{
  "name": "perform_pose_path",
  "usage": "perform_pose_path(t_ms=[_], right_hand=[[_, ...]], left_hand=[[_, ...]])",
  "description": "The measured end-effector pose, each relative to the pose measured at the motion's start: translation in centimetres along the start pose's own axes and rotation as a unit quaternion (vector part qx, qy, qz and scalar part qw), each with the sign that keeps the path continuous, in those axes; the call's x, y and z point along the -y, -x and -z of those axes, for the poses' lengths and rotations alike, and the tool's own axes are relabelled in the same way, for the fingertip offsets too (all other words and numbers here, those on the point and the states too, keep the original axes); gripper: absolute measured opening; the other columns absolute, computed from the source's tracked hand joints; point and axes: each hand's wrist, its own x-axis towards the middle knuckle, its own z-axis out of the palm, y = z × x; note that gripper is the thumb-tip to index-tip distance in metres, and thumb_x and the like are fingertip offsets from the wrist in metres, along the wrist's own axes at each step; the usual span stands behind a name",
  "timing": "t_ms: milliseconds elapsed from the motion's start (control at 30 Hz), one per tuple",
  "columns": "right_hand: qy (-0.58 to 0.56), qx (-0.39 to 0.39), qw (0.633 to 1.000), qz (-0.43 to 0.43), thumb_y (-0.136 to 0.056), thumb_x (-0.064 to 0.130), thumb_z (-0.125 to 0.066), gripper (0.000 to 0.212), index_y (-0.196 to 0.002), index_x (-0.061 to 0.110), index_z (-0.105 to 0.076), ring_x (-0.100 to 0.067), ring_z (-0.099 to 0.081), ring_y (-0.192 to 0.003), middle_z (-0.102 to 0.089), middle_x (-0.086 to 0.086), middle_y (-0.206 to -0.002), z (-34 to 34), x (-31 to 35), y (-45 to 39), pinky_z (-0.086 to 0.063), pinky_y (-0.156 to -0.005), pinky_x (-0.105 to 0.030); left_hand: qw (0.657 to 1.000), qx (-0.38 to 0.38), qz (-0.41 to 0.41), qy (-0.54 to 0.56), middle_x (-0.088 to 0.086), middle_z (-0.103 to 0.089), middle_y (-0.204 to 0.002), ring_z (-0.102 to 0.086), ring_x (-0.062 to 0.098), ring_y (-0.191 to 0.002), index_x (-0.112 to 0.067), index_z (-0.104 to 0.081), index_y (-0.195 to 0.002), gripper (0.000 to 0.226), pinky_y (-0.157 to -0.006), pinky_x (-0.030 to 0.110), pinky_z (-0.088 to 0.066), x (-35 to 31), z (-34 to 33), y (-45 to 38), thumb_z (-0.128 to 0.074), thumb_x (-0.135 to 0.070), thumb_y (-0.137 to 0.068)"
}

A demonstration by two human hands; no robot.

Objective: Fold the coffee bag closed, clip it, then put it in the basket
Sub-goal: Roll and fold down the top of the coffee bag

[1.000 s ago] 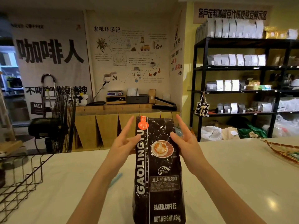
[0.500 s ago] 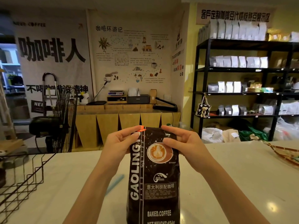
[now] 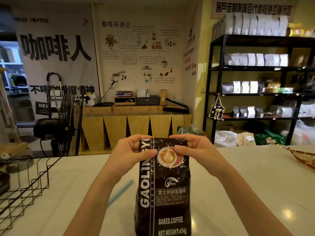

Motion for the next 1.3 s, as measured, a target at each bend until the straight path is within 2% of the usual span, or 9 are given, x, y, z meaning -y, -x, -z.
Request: perform_pose_path(t_ms=[267,533,633,700,833,900,1000,1133,1300], right_hand=[[0.019,0.013,1.000,-0.001,-0.082,0.007,-0.058,0.017,-0.096,0.015,-0.065,-0.011,-0.072,-0.075,-0.075,0.006,-0.073,0.2,0.4,0.0,-0.054,-0.061,-0.016],[0.076,0.006,0.997,0.005,-0.085,0.014,-0.057,0.013,-0.088,0.021,-0.066,-0.006,-0.070,-0.074,-0.073,0.011,-0.069,0.1,0.2,0.1,-0.053,-0.060,-0.015],[0.099,-0.010,0.995,0.008,-0.085,0.022,-0.056,0.014,-0.092,0.028,-0.066,-0.008,-0.068,-0.087,-0.070,0.006,-0.089,0.1,-0.1,0.0,-0.053,-0.067,-0.017],[0.142,-0.020,0.990,0.003,-0.079,0.036,-0.057,0.016,-0.093,0.036,-0.064,-0.014,-0.057,-0.108,-0.057,0.001,-0.114,0.1,-0.4,-0.3,-0.052,-0.084,-0.025],[0.199,-0.023,0.979,0.023,-0.070,0.050,-0.053,0.026,-0.091,0.042,-0.065,-0.004,-0.021,-0.133,-0.032,0.022,-0.137,0.0,-0.4,-0.4,-0.021,-0.106,-0.032],[0.148,-0.017,0.989,0.021,-0.074,0.042,-0.055,0.026,-0.095,0.033,-0.068,0.000,-0.033,-0.128,-0.044,0.025,-0.131,0.0,-0.3,-0.4,-0.028,-0.102,-0.022],[0.047,-0.002,0.999,-0.010,-0.084,0.022,-0.056,0.016,-0.092,0.019,-0.069,-0.004,-0.066,-0.086,-0.072,0.014,-0.084,-0.1,-0.4,0.0,-0.050,-0.071,-0.012],[0.031,-0.021,0.999,-0.014,-0.085,0.019,-0.056,0.014,-0.089,0.015,-0.069,-0.008,-0.069,-0.076,-0.072,0.006,-0.076,-0.2,-0.7,0.0,-0.053,-0.069,-0.016],[-0.001,-0.021,1.000,-0.021,-0.084,0.018,-0.058,0.012,-0.087,0.015,-0.070,-0.010,-0.069,-0.072,-0.073,0.004,-0.072,-0.4,-0.6,0.0,-0.053,-0.067,-0.017]], left_hand=[[1.000,-0.007,0.016,0.017,0.000,-0.075,-0.063,-0.072,0.014,-0.067,-0.011,-0.065,-0.086,0.013,-0.060,0.019,-0.056,0.5,0.1,-0.2,-0.067,-0.012,-0.074],[0.999,-0.024,0.027,0.018,-0.002,-0.074,-0.063,-0.069,0.007,-0.061,-0.012,-0.070,-0.080,0.010,-0.055,0.014,-0.053,0.4,0.0,-0.2,-0.065,-0.019,-0.076],[0.998,-0.045,0.021,-0.025,-0.003,-0.072,-0.093,-0.065,0.009,-0.088,-0.016,-0.073,-0.083,0.016,-0.072,0.020,-0.046,0.7,0.2,-0.4,-0.064,-0.028,-0.076],[0.997,-0.060,0.013,-0.044,-0.008,-0.061,-0.111,-0.056,0.005,-0.101,-0.016,-0.073,-0.085,0.018,-0.076,0.019,-0.040,0.9,0.2,-0.5,-0.064,-0.029,-0.076],[0.998,0.004,0.032,0.048,-0.004,-0.073,-0.091,-0.068,0.011,-0.082,-0.019,-0.065,-0.094,0.015,-0.069,0.019,-0.049,0.9,-0.4,-0.2,-0.056,-0.022,-0.084],[0.997,0.017,0.033,0.066,-0.008,-0.070,-0.072,-0.066,0.010,-0.067,-0.015,-0.059,-0.077,0.011,-0.064,0.021,-0.050,1.1,-0.6,-0.1,-0.053,-0.020,-0.085],[0.996,0.015,0.032,0.082,-0.004,-0.065,-0.065,-0.062,0.009,-0.061,-0.017,-0.057,-0.075,0.012,-0.059,0.020,-0.049,1.2,-0.9,-0.1,-0.053,-0.020,-0.085],[0.992,-0.005,0.033,0.120,0.000,-0.072,-0.074,-0.066,0.014,-0.068,-0.020,-0.068,-0.088,0.016,-0.063,0.023,-0.053,1.3,-1.1,-0.2,-0.057,-0.026,-0.080],[0.986,-0.010,0.066,0.155,0.003,-0.073,-0.067,-0.068,0.014,-0.064,-0.011,-0.069,-0.078,0.028,-0.064,0.024,-0.053,1.4,-1.3,-0.4,-0.059,-0.036,-0.069]])
